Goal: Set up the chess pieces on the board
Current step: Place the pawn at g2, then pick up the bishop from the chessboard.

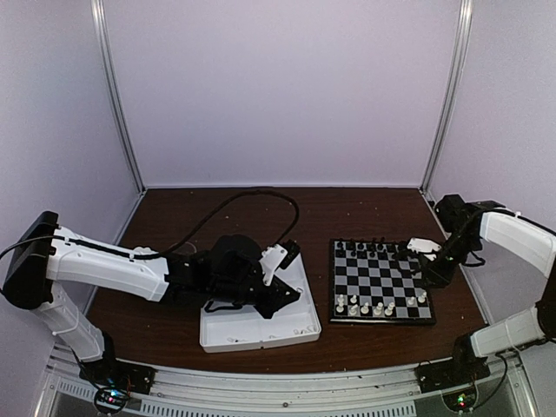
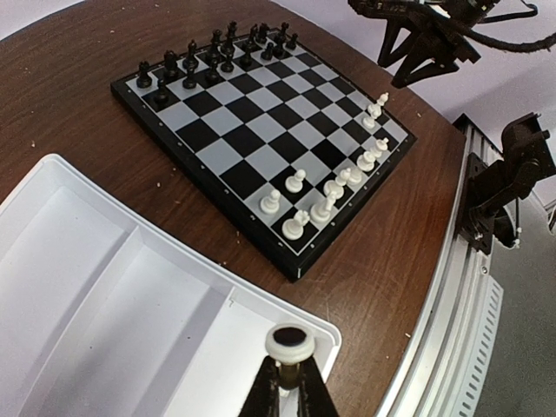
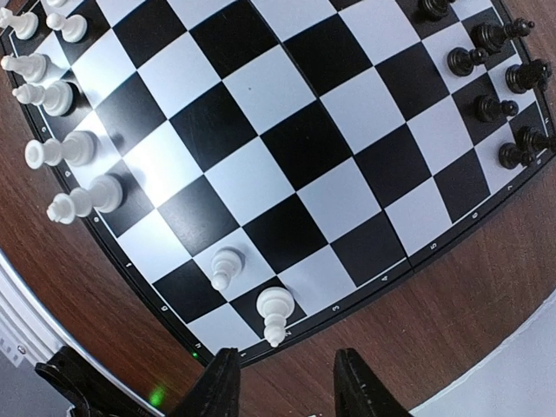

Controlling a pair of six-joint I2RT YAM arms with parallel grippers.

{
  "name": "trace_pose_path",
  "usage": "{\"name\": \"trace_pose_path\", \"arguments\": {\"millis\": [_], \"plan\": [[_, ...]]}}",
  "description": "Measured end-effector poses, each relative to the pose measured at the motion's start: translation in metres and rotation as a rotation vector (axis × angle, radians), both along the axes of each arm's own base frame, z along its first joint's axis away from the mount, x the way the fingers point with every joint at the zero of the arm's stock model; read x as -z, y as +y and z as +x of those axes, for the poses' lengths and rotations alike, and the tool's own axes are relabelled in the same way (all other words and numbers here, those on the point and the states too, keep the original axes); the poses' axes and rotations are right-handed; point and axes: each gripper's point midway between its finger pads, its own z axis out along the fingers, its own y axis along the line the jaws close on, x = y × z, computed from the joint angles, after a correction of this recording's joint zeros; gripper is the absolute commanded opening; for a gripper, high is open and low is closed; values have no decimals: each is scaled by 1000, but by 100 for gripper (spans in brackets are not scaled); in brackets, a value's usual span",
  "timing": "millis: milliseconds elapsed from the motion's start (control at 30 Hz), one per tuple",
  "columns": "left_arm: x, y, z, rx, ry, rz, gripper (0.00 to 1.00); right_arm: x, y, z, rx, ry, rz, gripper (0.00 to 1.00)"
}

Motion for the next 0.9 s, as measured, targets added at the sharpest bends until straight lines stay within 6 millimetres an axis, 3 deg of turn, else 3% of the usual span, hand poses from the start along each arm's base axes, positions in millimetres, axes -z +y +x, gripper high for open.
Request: {"name": "trace_pose_path", "arguments": {"millis": [467, 900], "plan": [[0, 0, 0, 1, 1, 0, 2, 24, -5, -9, -4, 118, -4, 39], [1, 0, 0, 1, 1, 2, 3, 36, -5, -13, -10, 158, -9, 26]]}}
